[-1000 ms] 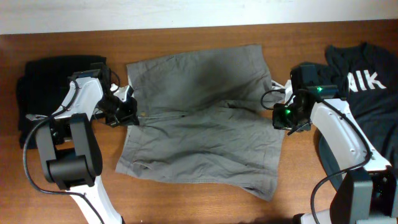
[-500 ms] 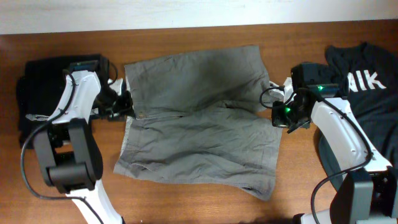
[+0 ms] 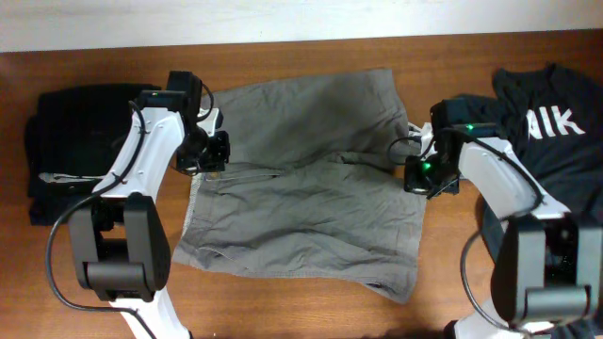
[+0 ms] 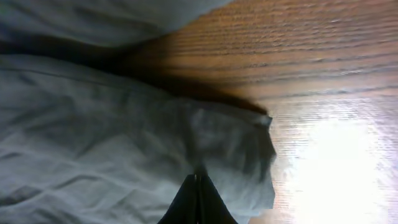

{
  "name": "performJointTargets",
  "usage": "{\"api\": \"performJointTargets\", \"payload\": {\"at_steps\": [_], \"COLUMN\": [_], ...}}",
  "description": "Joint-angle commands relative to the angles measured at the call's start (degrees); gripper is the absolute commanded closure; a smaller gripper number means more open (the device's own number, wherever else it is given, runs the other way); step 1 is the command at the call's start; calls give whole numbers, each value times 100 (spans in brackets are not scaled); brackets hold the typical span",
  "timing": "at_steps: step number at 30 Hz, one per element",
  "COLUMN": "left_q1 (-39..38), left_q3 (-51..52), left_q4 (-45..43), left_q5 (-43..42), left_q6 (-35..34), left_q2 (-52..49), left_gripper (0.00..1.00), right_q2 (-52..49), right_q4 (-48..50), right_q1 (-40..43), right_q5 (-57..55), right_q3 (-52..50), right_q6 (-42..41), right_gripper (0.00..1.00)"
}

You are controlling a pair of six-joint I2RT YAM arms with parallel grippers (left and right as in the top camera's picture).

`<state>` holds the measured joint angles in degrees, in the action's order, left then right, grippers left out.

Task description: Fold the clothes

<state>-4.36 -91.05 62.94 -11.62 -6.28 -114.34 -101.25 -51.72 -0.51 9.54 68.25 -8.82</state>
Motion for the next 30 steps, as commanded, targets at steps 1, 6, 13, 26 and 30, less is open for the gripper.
{"api": "performJointTargets", "payload": {"at_steps": [1,6,13,26,30], "left_q1": [39,39,39,39,37], "left_q3": [28,271,1054,1196,732], "left_q4": [-17,-310,-1152,-1700,-1574], "left_q5": [260,269,326,544,503], "left_q6": [-13,-13,-13,-15,-57], "left_q2": [9,-9,-15,225,597], "left_gripper": [94,94,94,100,99], "right_q2": [-363,-791,-883,-619,-479], "right_q4": [131,568,979,658,358], "right_q1": [15,17,17,22,15], "right_q5": [55,-127,-881,-780,-662], "right_q3": [17,17,24,730,1408], "right_q6": [68,109,111,114,339], "right_gripper": [96,96,96,96,96]}}
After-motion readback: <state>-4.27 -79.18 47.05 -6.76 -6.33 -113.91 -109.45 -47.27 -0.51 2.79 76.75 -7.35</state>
